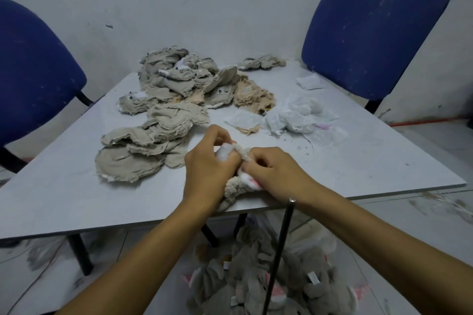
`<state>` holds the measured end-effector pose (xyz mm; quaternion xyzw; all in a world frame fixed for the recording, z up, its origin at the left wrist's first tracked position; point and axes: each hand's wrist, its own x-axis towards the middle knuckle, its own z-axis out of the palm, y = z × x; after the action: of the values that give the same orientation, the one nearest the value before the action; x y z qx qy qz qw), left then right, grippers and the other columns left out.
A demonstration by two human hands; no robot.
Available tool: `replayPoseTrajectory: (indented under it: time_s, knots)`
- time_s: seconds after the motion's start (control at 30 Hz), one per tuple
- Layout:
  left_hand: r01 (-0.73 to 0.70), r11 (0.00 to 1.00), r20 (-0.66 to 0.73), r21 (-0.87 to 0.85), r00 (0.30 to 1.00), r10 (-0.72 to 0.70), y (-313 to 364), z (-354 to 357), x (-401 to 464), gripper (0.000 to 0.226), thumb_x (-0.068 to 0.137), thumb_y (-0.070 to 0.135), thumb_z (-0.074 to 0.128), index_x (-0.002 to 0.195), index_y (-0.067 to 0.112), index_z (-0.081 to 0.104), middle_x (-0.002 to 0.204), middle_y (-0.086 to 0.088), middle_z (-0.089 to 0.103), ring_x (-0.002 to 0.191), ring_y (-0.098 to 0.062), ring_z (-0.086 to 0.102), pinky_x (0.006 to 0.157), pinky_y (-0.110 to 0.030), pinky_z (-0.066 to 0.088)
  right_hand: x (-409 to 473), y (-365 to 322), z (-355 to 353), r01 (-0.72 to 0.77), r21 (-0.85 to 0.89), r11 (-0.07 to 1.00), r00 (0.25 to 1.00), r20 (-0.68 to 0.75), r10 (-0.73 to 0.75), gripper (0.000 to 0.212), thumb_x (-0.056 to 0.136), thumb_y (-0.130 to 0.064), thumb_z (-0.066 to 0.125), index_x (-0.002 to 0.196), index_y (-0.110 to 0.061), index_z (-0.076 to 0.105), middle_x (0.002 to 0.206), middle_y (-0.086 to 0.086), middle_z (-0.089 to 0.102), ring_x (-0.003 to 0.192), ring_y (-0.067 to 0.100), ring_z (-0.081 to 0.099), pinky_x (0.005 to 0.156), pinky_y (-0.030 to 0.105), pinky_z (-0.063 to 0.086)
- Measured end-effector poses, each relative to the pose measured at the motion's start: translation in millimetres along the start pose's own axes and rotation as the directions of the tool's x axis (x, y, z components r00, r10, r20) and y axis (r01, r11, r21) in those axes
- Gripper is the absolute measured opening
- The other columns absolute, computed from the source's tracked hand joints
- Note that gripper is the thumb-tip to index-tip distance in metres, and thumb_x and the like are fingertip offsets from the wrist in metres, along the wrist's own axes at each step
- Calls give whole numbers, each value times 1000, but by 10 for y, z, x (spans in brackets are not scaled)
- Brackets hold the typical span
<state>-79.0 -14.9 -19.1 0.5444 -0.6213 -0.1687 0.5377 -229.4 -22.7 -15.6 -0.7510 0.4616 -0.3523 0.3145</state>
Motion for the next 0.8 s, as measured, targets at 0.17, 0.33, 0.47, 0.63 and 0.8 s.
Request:
replayPoseTrajectory:
  time_s: [0.17, 0.33, 0.47, 0.63, 0.8]
  knots:
    - [-121, 992, 217, 45, 970, 109, -47, -25, 32, 10, 89, 22, 69, 88, 21, 60, 86, 10, 63, 77, -5, 57, 65, -21, 43, 41, 19, -58, -128, 299, 946, 983, -87, 161, 42, 91, -20, 51, 49, -22, 55, 44, -8, 48, 44, 8, 44, 41, 18, 34]
    - [-358, 925, 345, 129, 891, 297, -51, -79, -2, 12, 86, 19, 73, 96, 13, 74, 112, 0, 64, 96, -17, 63, 81, -26, 48, 69, 52, -104, -210, 442, 872, 963, -61, 262, 47, 93, -15, 53, 47, -24, 58, 49, -6, 51, 50, 11, 47, 45, 23, 34]
    - [-476, 818, 222, 322, 878, 423, -7, -90, -50, 14, 82, 8, 76, 95, 9, 71, 112, -6, 63, 86, -24, 64, 69, -37, 55, 3, 33, -53, 56, 3, 998, 995, -79, -56, 35, 92, -20, 60, 58, -23, 50, 55, -16, 50, 53, 1, 42, 52, 20, 32]
    - [1, 990, -22, 140, 1000, 2, 50, -100, 63, 41, 68, 7, 73, 90, 29, 46, 92, 11, 60, 78, -8, 58, 60, -30, 48, -48, 29, 66, 91, -67, 994, 995, -28, -93, 39, 90, -22, 62, 59, -23, 40, 54, -17, 47, 52, 2, 39, 53, 19, 34]
    - [88, 996, -14, 11, 996, -87, 48, -17, 41, 24, 75, 9, 68, 83, 24, 51, 86, 5, 59, 86, -15, 57, 70, -37, 46, 22, -20, 53, 47, -33, 998, 996, -76, -50, 37, 90, -21, 62, 59, -22, 44, 53, -14, 47, 54, 3, 41, 52, 20, 32]
